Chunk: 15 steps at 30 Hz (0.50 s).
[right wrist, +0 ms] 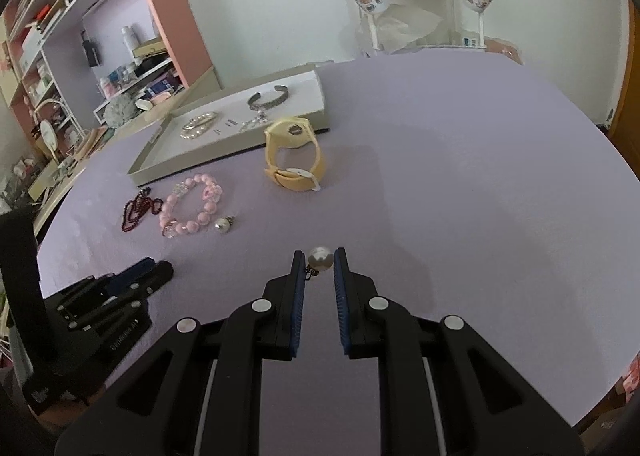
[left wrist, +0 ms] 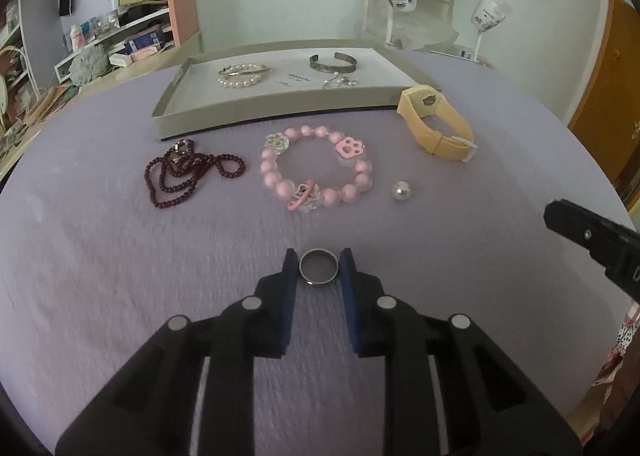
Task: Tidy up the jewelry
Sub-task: 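Grasp the silver ring with the left tool while the right tool holds the pearl earring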
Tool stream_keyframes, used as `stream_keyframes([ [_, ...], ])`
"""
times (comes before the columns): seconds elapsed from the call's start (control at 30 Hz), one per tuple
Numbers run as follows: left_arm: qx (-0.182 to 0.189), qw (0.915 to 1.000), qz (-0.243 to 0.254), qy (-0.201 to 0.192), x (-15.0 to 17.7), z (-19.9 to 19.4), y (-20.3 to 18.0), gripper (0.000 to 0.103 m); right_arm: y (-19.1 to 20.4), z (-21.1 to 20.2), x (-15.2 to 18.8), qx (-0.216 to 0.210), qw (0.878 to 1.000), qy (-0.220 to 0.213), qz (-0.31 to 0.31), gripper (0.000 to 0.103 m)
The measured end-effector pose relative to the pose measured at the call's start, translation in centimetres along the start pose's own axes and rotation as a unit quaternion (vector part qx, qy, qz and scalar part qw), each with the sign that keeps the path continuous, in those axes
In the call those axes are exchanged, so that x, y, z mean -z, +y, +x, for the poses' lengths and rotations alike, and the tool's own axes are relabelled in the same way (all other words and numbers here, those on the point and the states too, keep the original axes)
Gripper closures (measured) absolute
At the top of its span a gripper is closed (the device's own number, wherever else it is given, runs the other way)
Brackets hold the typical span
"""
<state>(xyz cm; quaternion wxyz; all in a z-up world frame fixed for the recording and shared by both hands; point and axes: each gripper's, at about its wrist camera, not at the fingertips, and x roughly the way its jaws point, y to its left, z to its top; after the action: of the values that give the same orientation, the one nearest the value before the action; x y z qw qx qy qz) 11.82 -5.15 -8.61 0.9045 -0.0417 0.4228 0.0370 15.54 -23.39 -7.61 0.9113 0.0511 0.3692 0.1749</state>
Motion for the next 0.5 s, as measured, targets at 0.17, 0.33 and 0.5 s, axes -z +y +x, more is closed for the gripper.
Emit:
stream_keyframes([
  [0.17, -0.011, 0.9991, -0.034, -0.022, 0.1, -2.2, 2.4, 0.082, 1.2, -0.4, -0.3, -0.016, 1.000, -0.008, -0.011, 0.088],
  [0.33, -0.027, 0.9950, -0.075, -0.059, -0.2, -5.2, 5.5, 0.082, 2.8, -0.8, -0.4, -0.034, 0.999, -0.017, -0.024, 0.088],
  [0.5, -0.041, 0.9907, -0.102, -0.079, 0.0, -7.3, 7.4, 0.082, 4.3, -0.9, -0.5, -0.049, 0.998, -0.018, -0.038, 0.088],
])
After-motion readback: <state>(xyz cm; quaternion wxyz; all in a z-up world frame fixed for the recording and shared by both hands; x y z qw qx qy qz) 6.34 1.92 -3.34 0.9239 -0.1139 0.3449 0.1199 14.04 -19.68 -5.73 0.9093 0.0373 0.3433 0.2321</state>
